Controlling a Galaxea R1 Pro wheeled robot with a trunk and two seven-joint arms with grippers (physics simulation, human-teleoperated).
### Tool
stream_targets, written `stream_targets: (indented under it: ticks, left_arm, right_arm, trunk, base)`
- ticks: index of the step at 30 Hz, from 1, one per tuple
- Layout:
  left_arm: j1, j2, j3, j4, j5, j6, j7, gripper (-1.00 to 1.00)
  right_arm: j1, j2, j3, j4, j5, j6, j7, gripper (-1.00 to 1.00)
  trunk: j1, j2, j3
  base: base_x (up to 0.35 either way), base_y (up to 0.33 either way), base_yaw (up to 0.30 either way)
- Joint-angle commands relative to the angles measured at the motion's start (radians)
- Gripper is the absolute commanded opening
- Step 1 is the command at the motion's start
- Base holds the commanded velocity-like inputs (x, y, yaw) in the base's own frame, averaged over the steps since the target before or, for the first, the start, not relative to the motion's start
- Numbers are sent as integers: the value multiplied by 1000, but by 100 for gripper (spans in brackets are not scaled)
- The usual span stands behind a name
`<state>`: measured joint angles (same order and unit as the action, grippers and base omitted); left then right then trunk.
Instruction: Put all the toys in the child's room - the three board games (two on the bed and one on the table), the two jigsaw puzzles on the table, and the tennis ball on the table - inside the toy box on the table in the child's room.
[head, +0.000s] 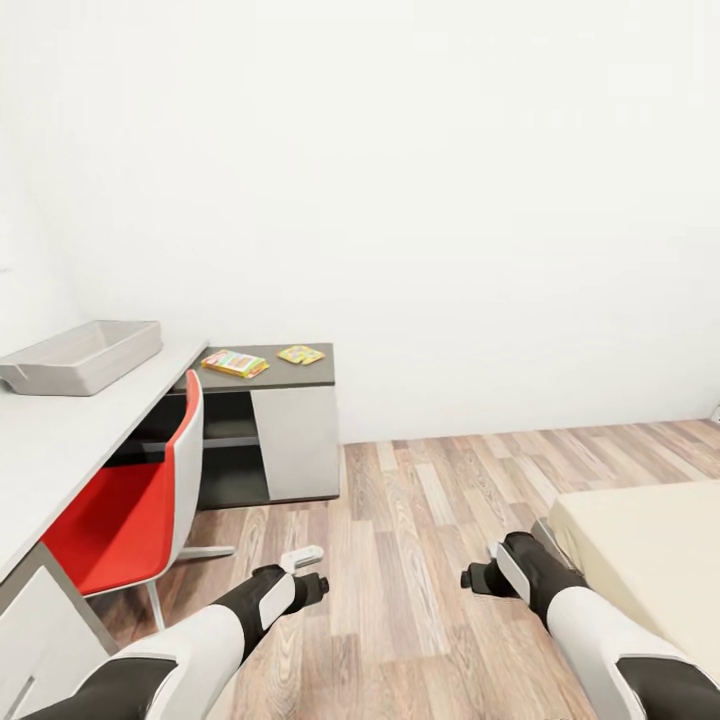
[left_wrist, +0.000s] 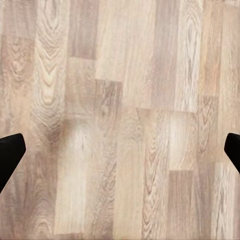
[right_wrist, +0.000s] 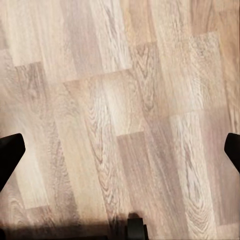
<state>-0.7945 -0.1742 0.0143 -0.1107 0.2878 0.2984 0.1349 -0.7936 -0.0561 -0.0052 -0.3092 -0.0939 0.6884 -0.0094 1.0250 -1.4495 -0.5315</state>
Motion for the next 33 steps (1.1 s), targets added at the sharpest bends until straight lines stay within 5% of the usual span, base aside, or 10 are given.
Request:
stream_targets:
  ticks: [1, 17, 33]
  left_arm:
    - [0, 0, 1, -2, 7, 5, 6, 100]
    - [37, 0, 1, -22, 15, -86, 4, 100]
    - [55, 0, 1, -48, 21, -132, 3, 100]
  right_arm:
    - [0, 0, 0, -2, -7, 5, -1, 100]
    - [91, -10, -3, -231, -8, 42, 2, 100]
    - [145, -43, -5, -359, -11, 83, 5, 100]
  trunk:
    - [0, -1, -1]
    - [0, -1, -4]
    - [0, -1, -6]
  base:
    - [0, 0, -54]
    - [0, 0, -21]
    - [0, 0, -3]
